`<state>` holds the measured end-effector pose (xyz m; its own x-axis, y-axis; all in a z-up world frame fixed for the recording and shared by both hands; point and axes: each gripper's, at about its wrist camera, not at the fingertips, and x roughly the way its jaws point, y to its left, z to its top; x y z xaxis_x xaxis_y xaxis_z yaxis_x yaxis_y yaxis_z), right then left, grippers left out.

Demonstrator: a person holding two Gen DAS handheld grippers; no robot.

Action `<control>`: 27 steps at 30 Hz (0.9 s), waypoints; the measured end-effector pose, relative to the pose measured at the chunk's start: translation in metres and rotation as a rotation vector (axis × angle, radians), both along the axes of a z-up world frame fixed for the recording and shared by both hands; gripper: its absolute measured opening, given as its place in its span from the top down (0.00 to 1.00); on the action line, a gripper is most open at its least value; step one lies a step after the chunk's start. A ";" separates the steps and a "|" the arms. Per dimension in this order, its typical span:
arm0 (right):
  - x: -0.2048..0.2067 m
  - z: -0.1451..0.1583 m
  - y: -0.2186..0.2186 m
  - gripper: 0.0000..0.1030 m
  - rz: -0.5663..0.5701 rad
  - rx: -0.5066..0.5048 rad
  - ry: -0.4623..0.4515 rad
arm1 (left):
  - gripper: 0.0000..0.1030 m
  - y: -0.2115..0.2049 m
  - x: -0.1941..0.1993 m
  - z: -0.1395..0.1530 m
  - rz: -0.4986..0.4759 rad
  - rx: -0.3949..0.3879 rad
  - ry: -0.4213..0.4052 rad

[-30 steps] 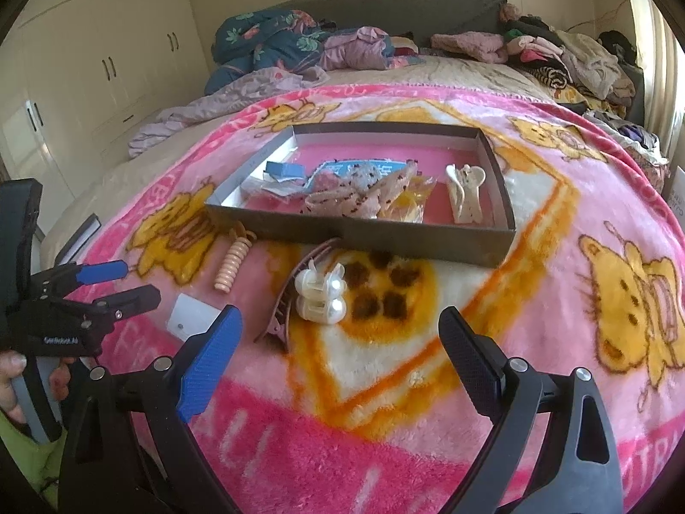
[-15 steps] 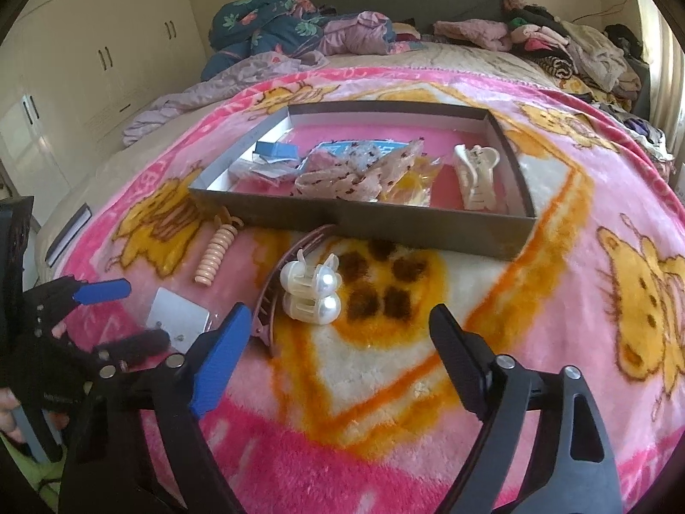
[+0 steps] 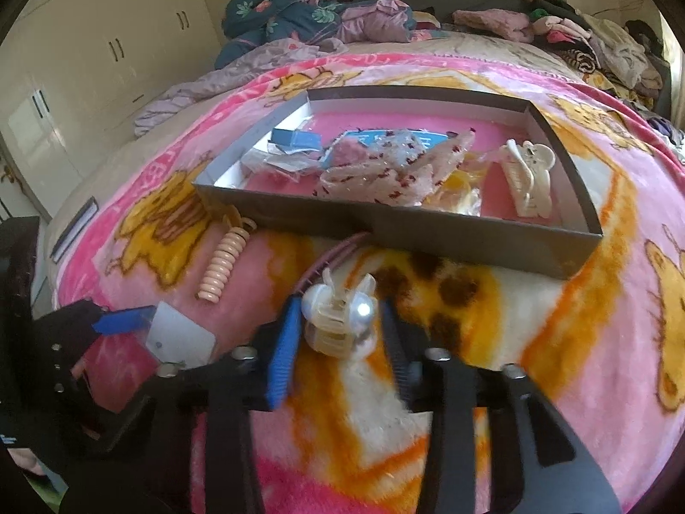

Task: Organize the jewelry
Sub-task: 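Grasp the white pearl claw clip with the right tool while the left grasps the clear earring packet, then lower the pearl clip into the box and open the right tool while the left releases the packet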

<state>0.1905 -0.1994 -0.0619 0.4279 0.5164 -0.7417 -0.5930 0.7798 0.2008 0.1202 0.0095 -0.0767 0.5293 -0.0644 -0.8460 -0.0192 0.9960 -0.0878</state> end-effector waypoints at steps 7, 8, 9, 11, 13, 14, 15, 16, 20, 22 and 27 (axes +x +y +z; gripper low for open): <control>-0.002 0.002 -0.010 0.68 -0.020 0.013 -0.002 | 0.39 -0.005 0.000 -0.001 -0.005 0.035 -0.004; -0.002 0.003 -0.012 0.68 -0.024 0.014 -0.003 | 0.40 -0.004 0.000 0.000 -0.006 0.034 -0.005; -0.002 0.004 -0.015 0.68 -0.028 0.014 -0.005 | 0.43 -0.004 -0.001 0.002 -0.008 0.031 -0.007; -0.004 0.005 -0.021 0.68 -0.035 0.012 -0.012 | 0.45 -0.004 -0.001 0.004 -0.009 0.025 -0.010; -0.004 0.007 -0.027 0.68 -0.048 0.018 -0.015 | 0.45 -0.005 -0.003 0.006 -0.016 0.011 -0.013; -0.004 0.009 -0.031 0.68 -0.054 0.022 -0.016 | 0.45 -0.005 -0.002 0.007 -0.019 0.006 -0.014; -0.004 0.010 -0.034 0.68 -0.061 0.024 -0.019 | 0.45 -0.006 -0.003 0.009 -0.022 0.001 -0.016; -0.005 0.011 -0.037 0.68 -0.065 0.026 -0.021 | 0.45 -0.007 -0.003 0.011 -0.026 -0.009 -0.018; -0.008 0.017 -0.051 0.68 -0.085 0.034 -0.029 | 0.45 -0.013 -0.002 0.021 -0.040 -0.017 -0.039; -0.010 0.019 -0.057 0.68 -0.094 0.037 -0.033 | 0.45 -0.017 -0.001 0.027 -0.051 -0.018 -0.055; -0.015 0.027 -0.075 0.68 -0.127 0.048 -0.050 | 0.45 -0.025 0.004 0.040 -0.073 -0.020 -0.084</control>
<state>0.1759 -0.2742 -0.0353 0.5275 0.4905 -0.6936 -0.5005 0.8392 0.2128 0.1246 -0.0154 -0.0365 0.5914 -0.1222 -0.7971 0.0618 0.9924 -0.1063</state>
